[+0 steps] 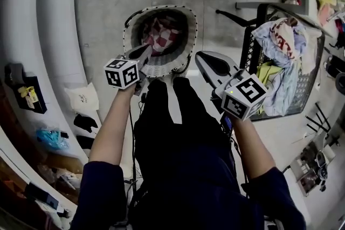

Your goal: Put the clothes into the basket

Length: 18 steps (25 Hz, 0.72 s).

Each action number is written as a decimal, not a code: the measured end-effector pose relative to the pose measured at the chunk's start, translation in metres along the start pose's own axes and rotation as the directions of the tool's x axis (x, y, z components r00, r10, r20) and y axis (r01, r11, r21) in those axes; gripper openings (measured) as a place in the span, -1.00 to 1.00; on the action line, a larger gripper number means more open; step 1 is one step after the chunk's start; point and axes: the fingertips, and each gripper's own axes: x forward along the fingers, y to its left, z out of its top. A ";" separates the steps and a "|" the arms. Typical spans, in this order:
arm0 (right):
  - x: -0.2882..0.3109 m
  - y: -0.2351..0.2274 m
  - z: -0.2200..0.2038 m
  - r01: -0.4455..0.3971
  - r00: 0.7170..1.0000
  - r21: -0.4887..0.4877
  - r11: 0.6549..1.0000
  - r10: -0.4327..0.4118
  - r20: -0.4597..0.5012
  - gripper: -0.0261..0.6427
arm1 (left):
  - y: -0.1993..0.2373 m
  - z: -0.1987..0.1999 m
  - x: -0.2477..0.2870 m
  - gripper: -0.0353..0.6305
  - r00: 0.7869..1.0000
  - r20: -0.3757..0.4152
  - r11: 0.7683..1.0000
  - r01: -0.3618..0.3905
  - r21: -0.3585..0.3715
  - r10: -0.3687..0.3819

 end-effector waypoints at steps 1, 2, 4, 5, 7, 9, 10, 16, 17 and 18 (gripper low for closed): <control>-0.004 0.004 0.008 -0.006 1.000 -0.015 1.000 0.006 0.014 -0.90 | -0.009 0.010 -0.013 -0.88 0.999 0.035 1.000 0.008 0.002 -0.008; -0.009 0.009 0.015 -0.013 1.000 -0.027 1.000 0.013 0.026 -0.90 | -0.019 0.020 -0.026 -0.88 0.998 0.066 1.000 0.015 0.009 -0.016; -0.018 0.018 0.027 -0.026 0.998 -0.050 0.998 0.028 0.047 -0.90 | -0.040 0.033 -0.051 -0.88 0.993 0.111 0.999 0.030 0.028 -0.033; -0.022 0.024 0.033 -0.030 0.998 -0.062 0.998 0.033 0.055 -0.90 | -0.051 0.038 -0.063 -0.88 0.991 0.125 0.999 0.037 0.035 -0.042; -0.033 0.034 0.042 -0.039 0.997 -0.087 0.995 0.046 0.068 -0.90 | -0.075 0.044 -0.088 -0.88 0.987 0.152 0.998 0.055 0.042 -0.061; -0.044 0.048 0.053 -0.063 0.994 -0.118 0.991 0.073 0.086 -0.90 | -0.100 0.050 -0.113 -0.88 0.979 0.186 0.996 0.069 0.050 -0.078; -0.050 0.056 0.059 -0.082 0.991 -0.132 0.988 0.095 0.097 -0.90 | -0.113 0.055 -0.125 -0.88 0.976 0.203 0.996 0.075 0.055 -0.084; -0.084 0.096 0.100 -0.174 0.965 -0.232 0.957 0.213 0.152 -0.90 | -0.193 0.091 -0.182 -0.88 0.941 0.301 0.983 0.117 0.144 -0.156; -0.089 0.103 0.107 -0.186 0.959 -0.250 0.950 0.231 0.163 -0.90 | -0.204 0.098 -0.190 -0.88 0.934 0.318 0.980 0.117 0.164 -0.164; -0.093 0.110 0.113 -0.198 0.953 -0.265 0.944 0.249 0.173 -0.90 | -0.213 0.104 -0.197 -0.88 0.928 0.334 0.977 0.112 0.181 -0.168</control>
